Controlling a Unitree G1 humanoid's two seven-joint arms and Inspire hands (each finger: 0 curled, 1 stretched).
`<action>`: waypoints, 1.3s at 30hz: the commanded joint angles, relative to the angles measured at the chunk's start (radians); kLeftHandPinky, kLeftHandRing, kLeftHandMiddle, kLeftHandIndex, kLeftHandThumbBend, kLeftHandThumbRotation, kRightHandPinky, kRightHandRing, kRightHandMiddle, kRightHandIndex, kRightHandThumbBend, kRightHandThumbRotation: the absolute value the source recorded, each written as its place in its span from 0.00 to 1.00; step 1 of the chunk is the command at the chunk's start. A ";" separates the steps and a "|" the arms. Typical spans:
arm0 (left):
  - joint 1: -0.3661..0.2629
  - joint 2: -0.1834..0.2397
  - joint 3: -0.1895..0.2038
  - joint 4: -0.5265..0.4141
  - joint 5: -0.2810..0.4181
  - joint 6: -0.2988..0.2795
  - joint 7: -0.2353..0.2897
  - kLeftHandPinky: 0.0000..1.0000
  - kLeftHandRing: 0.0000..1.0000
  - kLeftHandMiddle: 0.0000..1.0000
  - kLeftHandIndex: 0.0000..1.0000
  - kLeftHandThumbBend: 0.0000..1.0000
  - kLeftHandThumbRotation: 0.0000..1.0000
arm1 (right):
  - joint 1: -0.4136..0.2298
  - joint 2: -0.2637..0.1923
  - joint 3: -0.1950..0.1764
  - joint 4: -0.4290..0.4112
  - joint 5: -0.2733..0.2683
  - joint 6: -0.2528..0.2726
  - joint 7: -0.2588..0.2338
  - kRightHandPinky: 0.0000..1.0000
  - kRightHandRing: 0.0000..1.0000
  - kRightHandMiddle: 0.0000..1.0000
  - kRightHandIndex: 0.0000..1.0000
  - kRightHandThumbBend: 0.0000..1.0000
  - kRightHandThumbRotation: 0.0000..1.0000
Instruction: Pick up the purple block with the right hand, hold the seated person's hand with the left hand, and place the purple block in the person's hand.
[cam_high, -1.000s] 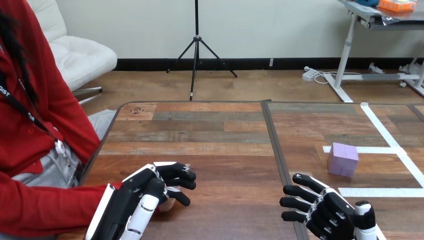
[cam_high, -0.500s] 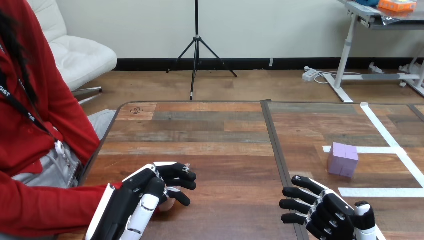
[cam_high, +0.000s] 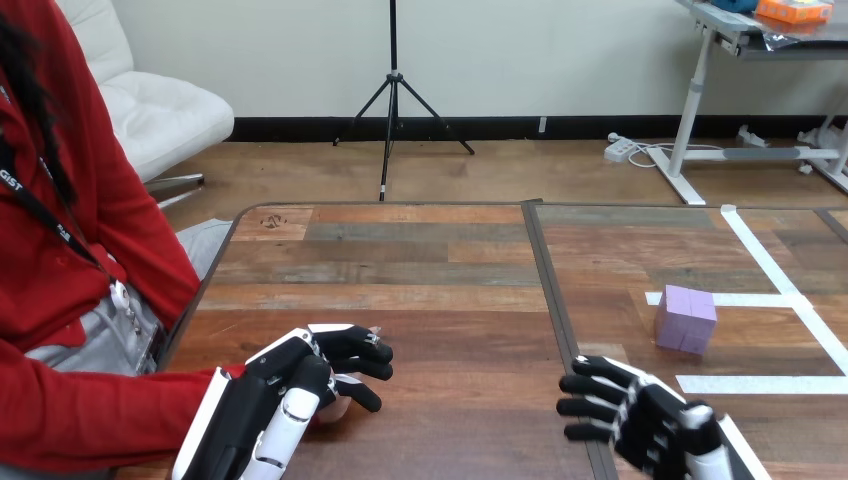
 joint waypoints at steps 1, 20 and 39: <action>-0.079 -0.027 0.000 0.006 -0.017 -0.007 -0.005 0.49 0.62 0.64 0.61 0.48 0.78 | -0.150 -0.039 -0.033 0.015 -0.060 -0.076 -0.028 0.72 0.76 0.78 0.78 0.89 1.00; -0.104 -0.025 0.006 0.031 -0.013 -0.011 -0.015 0.48 0.60 0.63 0.60 0.45 0.77 | -0.444 -0.224 -0.109 0.177 -0.271 -0.132 -0.142 0.75 0.82 0.83 0.82 0.87 0.99; -0.133 -0.033 0.007 0.055 -0.022 -0.021 -0.025 0.46 0.59 0.62 0.58 0.43 0.77 | -0.726 -0.386 -0.076 0.379 -0.442 -0.080 -0.211 0.84 0.90 0.90 0.86 0.83 0.85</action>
